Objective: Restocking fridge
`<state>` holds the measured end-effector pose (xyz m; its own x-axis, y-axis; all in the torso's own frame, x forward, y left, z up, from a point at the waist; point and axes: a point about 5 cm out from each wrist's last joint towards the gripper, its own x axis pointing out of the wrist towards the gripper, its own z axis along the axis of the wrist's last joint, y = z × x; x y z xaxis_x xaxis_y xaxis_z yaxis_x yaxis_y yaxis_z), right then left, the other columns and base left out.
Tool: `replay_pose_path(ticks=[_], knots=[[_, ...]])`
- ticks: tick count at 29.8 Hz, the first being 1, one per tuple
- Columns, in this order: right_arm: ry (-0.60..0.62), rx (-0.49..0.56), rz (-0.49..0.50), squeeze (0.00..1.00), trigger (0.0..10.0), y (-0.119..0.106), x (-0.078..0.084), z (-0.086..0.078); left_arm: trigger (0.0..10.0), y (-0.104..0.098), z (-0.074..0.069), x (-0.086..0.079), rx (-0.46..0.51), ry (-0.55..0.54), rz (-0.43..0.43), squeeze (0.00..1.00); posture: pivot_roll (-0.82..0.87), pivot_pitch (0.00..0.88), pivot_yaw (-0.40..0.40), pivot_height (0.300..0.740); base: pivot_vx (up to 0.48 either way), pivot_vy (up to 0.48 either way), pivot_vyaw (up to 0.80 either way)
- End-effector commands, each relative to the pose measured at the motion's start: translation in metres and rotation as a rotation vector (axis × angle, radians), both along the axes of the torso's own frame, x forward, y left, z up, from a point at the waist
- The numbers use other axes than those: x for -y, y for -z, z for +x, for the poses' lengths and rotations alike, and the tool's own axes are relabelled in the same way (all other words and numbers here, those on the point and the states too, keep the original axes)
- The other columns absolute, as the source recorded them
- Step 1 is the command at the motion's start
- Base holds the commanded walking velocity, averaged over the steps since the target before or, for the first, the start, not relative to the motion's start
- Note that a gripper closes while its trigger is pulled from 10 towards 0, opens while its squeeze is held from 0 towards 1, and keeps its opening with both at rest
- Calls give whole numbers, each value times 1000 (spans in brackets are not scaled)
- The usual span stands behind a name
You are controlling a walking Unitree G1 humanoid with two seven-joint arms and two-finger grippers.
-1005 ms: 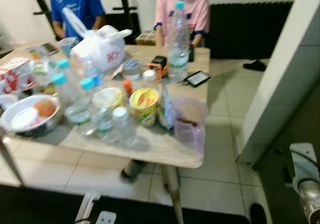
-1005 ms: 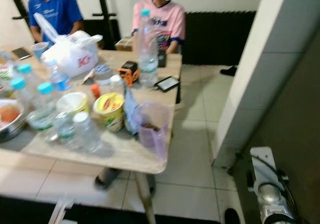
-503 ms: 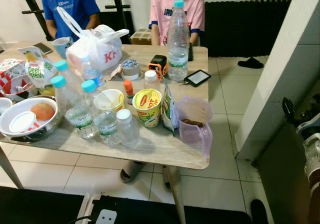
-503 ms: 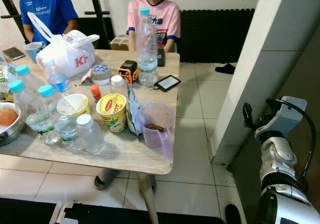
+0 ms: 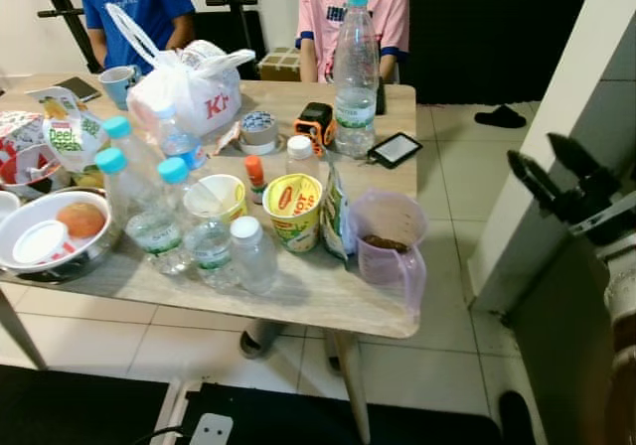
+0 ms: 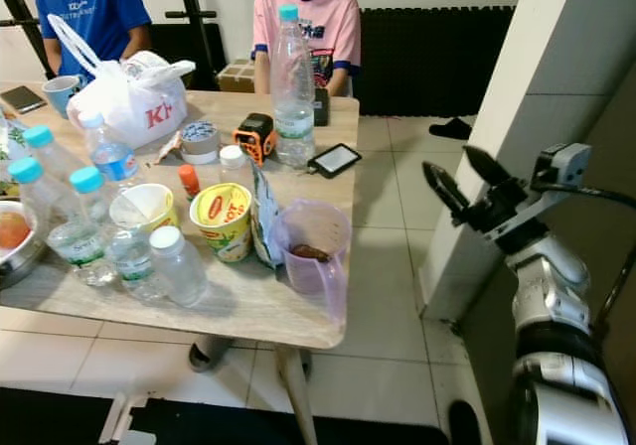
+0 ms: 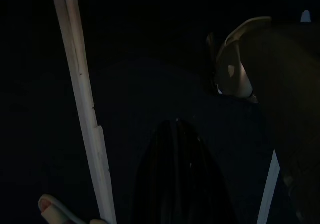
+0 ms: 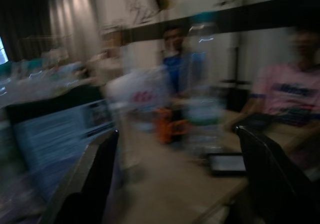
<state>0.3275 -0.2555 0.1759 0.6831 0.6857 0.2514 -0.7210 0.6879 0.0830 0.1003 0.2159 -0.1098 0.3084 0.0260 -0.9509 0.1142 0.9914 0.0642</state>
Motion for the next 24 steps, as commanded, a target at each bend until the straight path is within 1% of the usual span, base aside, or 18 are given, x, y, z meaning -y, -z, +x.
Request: replay_pose_path(ticks=[1, 3, 5, 6, 7, 9, 10, 11, 12, 14, 15, 17, 19, 20, 21, 22, 24], knots=[[-102, 11, -34, 1000, 10000, -3, -14, -2, 10000, 1, -4, 0, -15, 4, 0, 0, -26, 0, 30, 740, 0, 0, 0], [-102, 11, -34, 1000, 10000, -3, -14, -2, 10000, 1, -4, 0, -15, 4, 0, 0, -26, 0, 30, 740, 0, 0, 0], [-221, 19, -84, 1000, 10000, -6, -28, -9, 10000, 1, -4, 0, -15, 2, 0, 0, -26, 0, 30, 740, 0, 0, 0], [-221, 19, -84, 1000, 10000, -6, -28, -9, 10000, 1, -4, 0, -15, 2, 0, 0, -26, 0, 30, 740, 0, 0, 0], [-280, 36, -98, 639, 10000, -11, -33, -15, 10000, 1, -4, 0, -16, 0, -1, 0, -24, 0, 29, 740, 0, 0, 0], [-288, 43, -97, 639, 10000, -13, -34, -16, 10000, 1, -4, 0, -16, -1, -2, 0, -24, 0, 29, 740, 0, 0, 0], [-326, 44, -98, 0, 10000, -15, -36, -21, 10000, 1, -4, 0, -17, -1, -3, 0, -26, 0, 29, 740, 0, 0, 0], [-326, 44, -98, 0, 10000, -15, -36, -21, 10000, 1, -4, 0, -17, -1, -3, 0, -26, 0, 29, 740, 0, 0, 0], [-354, 42, -98, 0, 10000, -16, -37, -24, 10000, 1, -4, 0, -17, -2, -3, 0, -26, 0, 29, 740, 0, 0, 0], [-449, 39, -106, 0, 10000, -18, -47, -35, 10000, 1, -4, 1, -18, -3, -4, 0, -28, 0, 29, 740, 0, 0, 0], [-449, 39, -106, 0, 10000, -18, -47, -35, 10000, 1, -4, 1, -18, -3, -4, 0, -28, 0, 29, 740, 0, 0, 0], [-517, 46, -93, 0, 10000, -21, -55, -42, 10000, 1, -4, 1, -18, -4, -4, 0, -28, 0, 29, 740, 0, 0, 0], [-545, -1, -82, 0, 10000, -22, -61, -46, 10000, 1, -4, 1, -18, -3, -4, 0, -28, 0, 29, 740, 0, 0, 0], [-545, -1, -82, 0, 10000, -22, -61, -46, 10000, 1, -4, 1, -18, -3, -4, 0, -28, 0, 29, 740, 0, 0, 0], [-583, -7, -95, 0, 10000, -22, -66, -49, 10000, 1, -4, 1, -17, -4, -4, 0, -28, 0, 29, 740, 0, 0, 0], [-583, -7, -95, 0, 10000, -22, -66, -49, 10000, 1, -4, 1, -17, -4, -4, 0, -28, 0, 29, 740, 0, 0, 0], [-668, -24, -135, 0, 10000, -20, -79, -58, 10000, 1, -4, 1, -17, -5, -4, 0, -28, 0, 29, 740, 0, 0, 0]])
